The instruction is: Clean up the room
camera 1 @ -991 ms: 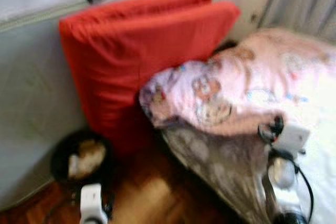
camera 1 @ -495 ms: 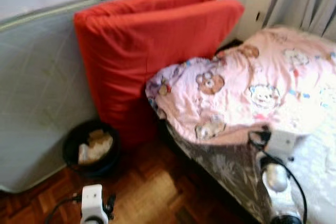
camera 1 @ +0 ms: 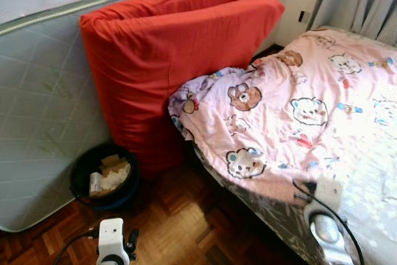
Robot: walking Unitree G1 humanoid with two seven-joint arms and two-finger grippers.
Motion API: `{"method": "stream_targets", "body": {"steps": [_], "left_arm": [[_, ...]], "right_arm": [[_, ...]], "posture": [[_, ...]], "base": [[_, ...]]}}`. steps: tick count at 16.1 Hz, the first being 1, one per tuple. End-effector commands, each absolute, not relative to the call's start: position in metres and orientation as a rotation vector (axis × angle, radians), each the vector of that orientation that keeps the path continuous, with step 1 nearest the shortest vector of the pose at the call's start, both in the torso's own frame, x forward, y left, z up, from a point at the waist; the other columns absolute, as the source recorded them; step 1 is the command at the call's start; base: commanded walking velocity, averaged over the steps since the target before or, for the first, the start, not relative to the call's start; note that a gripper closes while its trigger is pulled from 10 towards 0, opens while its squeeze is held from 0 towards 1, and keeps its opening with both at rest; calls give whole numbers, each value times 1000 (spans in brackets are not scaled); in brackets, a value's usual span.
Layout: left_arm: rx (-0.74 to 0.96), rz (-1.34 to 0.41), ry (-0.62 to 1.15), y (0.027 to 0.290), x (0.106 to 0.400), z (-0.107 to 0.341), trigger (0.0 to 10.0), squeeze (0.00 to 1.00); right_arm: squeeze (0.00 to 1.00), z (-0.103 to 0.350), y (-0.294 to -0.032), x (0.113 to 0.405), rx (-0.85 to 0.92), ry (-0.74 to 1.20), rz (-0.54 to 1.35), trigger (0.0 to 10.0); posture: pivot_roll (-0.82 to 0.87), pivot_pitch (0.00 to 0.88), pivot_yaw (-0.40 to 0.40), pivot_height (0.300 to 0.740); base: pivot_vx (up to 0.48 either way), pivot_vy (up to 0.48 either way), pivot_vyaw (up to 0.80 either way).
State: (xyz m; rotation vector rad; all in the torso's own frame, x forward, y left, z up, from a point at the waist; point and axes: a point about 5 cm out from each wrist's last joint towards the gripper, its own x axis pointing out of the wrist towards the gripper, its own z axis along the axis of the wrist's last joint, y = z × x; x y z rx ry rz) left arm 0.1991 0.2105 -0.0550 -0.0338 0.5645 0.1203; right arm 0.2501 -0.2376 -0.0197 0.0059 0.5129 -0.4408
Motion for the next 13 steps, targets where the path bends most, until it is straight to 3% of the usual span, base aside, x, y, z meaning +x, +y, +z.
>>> {"method": "stream_targets", "body": {"steps": [1,10,11,12,13], "left_arm": [[-13,110,596,213,194,-59,10000,0],[-3,105,668,221,184,-66,10000,0],[-4,107,684,221,179,-69,10000,0],[-3,107,691,221,178,-70,10000,0],[-3,107,700,221,178,-70,10000,0]], "right_arm": [[0,-34,-237,236,7,609,-448,10000],[0,-69,-218,197,19,823,-324,10000],[90,-69,-219,196,24,819,-331,10000],[478,-69,-221,196,27,815,-340,10000],[682,-68,-224,197,34,811,-358,10000]], "posture": [[38,71,21,740],[38,67,23,740],[36,64,24,740],[36,64,24,740],[34,60,26,740]], "base": [[0,0,0],[0,0,0],[0,0,0],[0,0,0],[0,0,0]]}}
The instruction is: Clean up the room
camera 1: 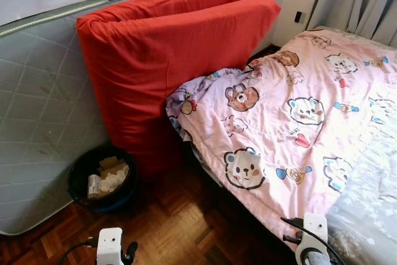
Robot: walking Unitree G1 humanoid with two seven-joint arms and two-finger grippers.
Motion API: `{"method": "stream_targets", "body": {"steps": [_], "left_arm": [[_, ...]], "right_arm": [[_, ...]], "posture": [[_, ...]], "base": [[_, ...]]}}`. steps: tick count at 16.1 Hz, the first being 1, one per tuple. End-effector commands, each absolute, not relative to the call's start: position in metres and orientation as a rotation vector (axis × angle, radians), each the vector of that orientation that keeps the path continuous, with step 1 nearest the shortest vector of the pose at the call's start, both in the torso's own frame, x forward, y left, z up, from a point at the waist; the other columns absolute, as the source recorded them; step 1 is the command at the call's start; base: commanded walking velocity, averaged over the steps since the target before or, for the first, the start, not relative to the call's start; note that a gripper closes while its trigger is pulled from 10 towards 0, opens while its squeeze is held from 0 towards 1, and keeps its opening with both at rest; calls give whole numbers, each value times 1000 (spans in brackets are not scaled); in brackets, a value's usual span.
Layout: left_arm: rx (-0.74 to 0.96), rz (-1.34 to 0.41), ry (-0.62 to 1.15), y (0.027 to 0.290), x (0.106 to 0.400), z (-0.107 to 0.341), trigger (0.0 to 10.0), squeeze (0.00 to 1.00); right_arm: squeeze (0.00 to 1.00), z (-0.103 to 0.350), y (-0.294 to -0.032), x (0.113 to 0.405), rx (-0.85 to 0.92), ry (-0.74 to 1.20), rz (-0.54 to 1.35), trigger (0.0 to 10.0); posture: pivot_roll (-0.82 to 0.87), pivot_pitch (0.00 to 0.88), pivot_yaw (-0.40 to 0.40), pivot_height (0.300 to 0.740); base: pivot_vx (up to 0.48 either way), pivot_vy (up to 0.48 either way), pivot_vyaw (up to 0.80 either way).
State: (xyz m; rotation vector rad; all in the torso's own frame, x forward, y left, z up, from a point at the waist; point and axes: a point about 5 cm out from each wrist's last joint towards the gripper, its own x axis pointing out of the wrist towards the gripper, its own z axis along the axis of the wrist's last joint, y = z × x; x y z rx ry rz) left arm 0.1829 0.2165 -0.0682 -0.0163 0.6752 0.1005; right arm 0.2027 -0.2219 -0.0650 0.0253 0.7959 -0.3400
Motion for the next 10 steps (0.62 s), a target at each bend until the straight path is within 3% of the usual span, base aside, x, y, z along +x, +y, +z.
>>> {"method": "stream_targets", "body": {"steps": [1,8,9,10], "left_arm": [[-2,107,705,221,178,-71,10000,0],[-4,110,754,225,178,-73,10000,0],[-5,116,768,227,175,-74,10000,0],[-5,117,772,227,175,-74,10000,0]], "right_arm": [[678,-68,-226,196,35,811,-367,10000],[651,-70,-225,194,109,831,-399,10000],[494,-71,-225,192,114,838,-396,10000],[0,-72,-224,191,120,845,-387,10000]], "posture": [[33,59,27,740],[25,24,29,740],[25,16,28,740],[27,12,27,740]], "base": [[0,0,0],[0,0,0],[0,0,0],[0,0,0]]}}
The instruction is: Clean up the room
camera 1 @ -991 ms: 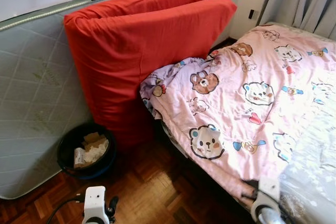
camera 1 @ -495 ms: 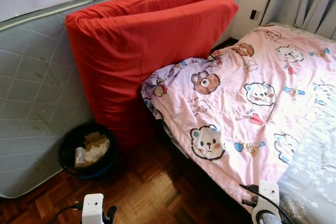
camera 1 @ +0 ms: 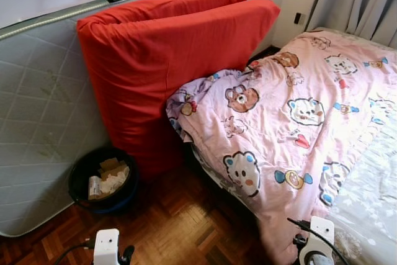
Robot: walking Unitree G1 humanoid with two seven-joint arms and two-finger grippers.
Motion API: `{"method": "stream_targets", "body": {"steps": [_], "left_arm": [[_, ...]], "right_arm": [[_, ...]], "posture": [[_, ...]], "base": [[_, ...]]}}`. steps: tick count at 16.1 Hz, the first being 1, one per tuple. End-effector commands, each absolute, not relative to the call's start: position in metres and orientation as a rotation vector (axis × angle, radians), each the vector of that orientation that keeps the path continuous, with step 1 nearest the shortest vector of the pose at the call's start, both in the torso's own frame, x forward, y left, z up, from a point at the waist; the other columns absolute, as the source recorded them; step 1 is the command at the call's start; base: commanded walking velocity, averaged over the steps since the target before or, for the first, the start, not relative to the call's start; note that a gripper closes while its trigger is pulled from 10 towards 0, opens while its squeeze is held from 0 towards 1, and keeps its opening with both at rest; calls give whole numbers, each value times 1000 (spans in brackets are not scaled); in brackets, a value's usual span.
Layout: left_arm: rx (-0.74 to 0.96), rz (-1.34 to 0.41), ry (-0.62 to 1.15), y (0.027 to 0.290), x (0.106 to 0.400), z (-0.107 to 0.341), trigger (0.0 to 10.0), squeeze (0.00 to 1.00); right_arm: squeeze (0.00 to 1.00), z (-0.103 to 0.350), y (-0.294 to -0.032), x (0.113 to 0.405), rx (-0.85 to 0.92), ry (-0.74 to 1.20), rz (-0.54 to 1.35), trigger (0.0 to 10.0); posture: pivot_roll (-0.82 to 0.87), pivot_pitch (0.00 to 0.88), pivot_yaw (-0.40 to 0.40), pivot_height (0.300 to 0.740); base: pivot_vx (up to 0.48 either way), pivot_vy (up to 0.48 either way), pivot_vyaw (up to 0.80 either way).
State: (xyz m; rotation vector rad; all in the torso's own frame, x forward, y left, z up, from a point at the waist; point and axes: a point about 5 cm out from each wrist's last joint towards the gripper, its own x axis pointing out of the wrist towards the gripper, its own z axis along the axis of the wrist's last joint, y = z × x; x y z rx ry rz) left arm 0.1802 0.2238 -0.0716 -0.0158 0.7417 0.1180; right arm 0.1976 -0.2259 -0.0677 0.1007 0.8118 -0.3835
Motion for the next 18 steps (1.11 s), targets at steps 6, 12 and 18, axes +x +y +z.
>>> {"method": "stream_targets", "body": {"steps": [6,12,18], "left_arm": [[-8,131,794,225,175,-76,10000,0],[-23,171,852,227,162,-82,10000,0],[-37,176,855,223,164,-83,10000,0]], "right_arm": [[0,-76,-206,191,125,853,-249,10000],[0,-78,-190,191,57,866,-146,10000],[0,-83,-192,180,10,892,-136,10000]], "posture": [[23,24,14,740],[34,30,-3,740],[28,28,-9,740]], "base": [[0,0,0],[0,0,119],[0,0,800]]}}
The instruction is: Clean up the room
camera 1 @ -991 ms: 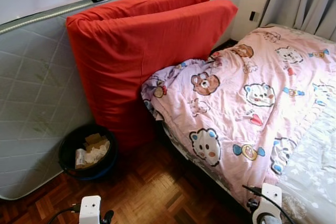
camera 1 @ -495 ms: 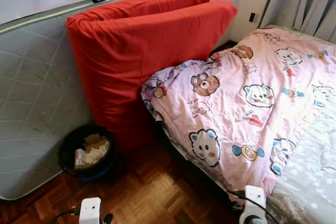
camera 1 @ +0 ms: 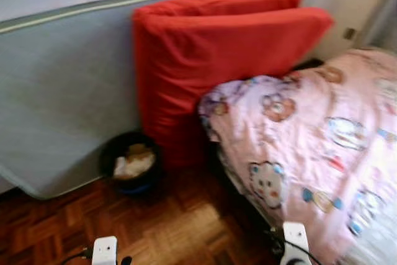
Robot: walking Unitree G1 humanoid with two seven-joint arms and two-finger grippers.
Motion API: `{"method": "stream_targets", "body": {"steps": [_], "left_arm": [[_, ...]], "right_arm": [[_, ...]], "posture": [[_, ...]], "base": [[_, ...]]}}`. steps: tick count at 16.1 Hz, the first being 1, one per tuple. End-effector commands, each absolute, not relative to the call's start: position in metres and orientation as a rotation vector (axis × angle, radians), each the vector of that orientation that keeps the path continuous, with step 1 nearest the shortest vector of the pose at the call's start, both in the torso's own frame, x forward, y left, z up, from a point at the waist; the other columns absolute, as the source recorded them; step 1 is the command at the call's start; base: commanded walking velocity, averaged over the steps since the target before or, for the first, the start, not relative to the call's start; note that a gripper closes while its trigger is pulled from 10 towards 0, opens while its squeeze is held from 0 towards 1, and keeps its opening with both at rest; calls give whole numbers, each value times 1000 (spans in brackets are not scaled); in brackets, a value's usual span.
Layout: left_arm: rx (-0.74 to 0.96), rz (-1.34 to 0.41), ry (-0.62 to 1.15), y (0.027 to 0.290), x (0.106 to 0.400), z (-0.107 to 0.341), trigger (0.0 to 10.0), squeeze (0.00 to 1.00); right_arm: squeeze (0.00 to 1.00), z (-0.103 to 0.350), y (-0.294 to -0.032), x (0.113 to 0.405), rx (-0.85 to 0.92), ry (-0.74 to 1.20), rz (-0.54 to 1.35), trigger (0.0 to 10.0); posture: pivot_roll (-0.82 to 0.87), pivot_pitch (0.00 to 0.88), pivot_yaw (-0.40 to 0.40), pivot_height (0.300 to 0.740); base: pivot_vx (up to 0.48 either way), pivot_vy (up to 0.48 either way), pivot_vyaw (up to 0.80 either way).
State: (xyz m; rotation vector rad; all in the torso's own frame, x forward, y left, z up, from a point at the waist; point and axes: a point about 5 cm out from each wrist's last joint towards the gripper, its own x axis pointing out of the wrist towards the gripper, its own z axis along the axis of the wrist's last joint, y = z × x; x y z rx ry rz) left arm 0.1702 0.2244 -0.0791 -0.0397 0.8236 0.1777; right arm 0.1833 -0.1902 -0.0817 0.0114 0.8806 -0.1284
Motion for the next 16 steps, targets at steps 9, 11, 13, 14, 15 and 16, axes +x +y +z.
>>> {"method": "stream_targets", "body": {"steps": [9,11,13,14,15,16], "left_arm": [[-47,168,862,214,160,-86,10000,0],[-44,169,862,214,160,-86,10000,0],[-52,194,858,218,159,-86,10000,0],[-50,193,849,219,162,-84,10000,0],[-49,193,842,219,163,-84,10000,0],[-49,193,833,218,165,-83,10000,0]], "right_arm": [[0,-85,-194,177,-13,906,-122,10000],[0,-85,-194,176,-18,912,-117,10000],[0,-86,-194,175,-22,920,-116,10000],[0,-86,-194,174,-21,921,-116,10000],[0,-86,-195,174,-21,922,-117,10000],[0,-86,-196,173,-18,924,-120,10000]], "posture": [[32,22,-19,740],[32,16,-18,740],[29,9,-15,740],[27,6,-14,740],[27,5,-15,740],[29,1,-17,740]], "base": [[0,0,800],[0,0,800],[0,0,800],[0,0,800],[0,0,800],[0,0,800]]}}
